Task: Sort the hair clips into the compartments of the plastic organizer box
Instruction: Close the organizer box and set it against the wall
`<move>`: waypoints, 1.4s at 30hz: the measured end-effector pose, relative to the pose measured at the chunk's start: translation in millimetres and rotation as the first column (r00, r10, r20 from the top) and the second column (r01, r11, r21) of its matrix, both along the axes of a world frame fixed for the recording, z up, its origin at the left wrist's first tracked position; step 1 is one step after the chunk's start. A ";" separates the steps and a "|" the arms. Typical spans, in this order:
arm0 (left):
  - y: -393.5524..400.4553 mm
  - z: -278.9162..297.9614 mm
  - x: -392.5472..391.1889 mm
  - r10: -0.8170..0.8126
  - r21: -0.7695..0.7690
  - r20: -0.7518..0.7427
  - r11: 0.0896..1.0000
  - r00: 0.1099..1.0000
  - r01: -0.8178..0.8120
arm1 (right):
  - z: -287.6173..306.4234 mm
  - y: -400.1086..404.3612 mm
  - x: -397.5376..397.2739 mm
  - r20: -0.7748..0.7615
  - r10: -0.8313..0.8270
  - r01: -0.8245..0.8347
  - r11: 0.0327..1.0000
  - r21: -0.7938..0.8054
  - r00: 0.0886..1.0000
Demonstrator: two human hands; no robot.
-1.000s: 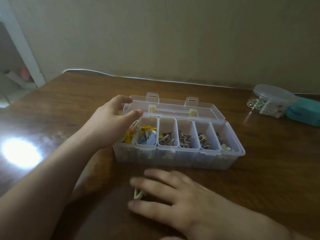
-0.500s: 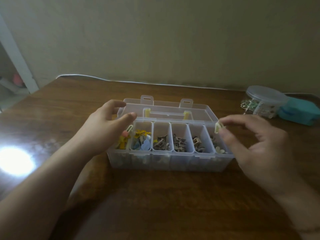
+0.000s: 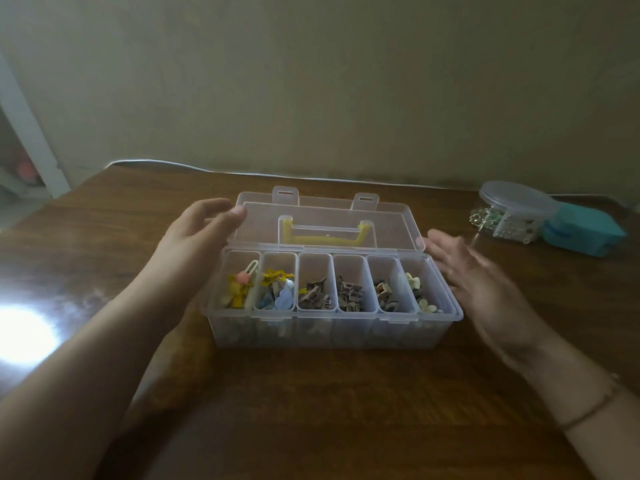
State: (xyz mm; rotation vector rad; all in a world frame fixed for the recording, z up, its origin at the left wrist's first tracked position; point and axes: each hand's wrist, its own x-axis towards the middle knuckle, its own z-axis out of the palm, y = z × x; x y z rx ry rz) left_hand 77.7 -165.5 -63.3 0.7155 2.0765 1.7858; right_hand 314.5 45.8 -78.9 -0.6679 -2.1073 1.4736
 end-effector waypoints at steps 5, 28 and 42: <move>-4.9 15.0 3.3 -0.051 0.236 0.164 0.972 0.985 0.011 | 5.6 4.3 4.6 -0.221 0.047 -0.088 0.979 -0.182 0.974; -16.0 10.5 6.8 -0.411 -0.319 -0.645 0.911 0.644 0.262 | 1.9 -15.2 2.8 -0.107 0.007 0.039 0.904 0.425 0.994; -26.2 16.4 -0.9 -0.663 -0.578 -0.565 0.743 0.491 0.339 | 12.6 -18.7 12.6 0.149 0.050 -0.136 0.751 0.646 0.988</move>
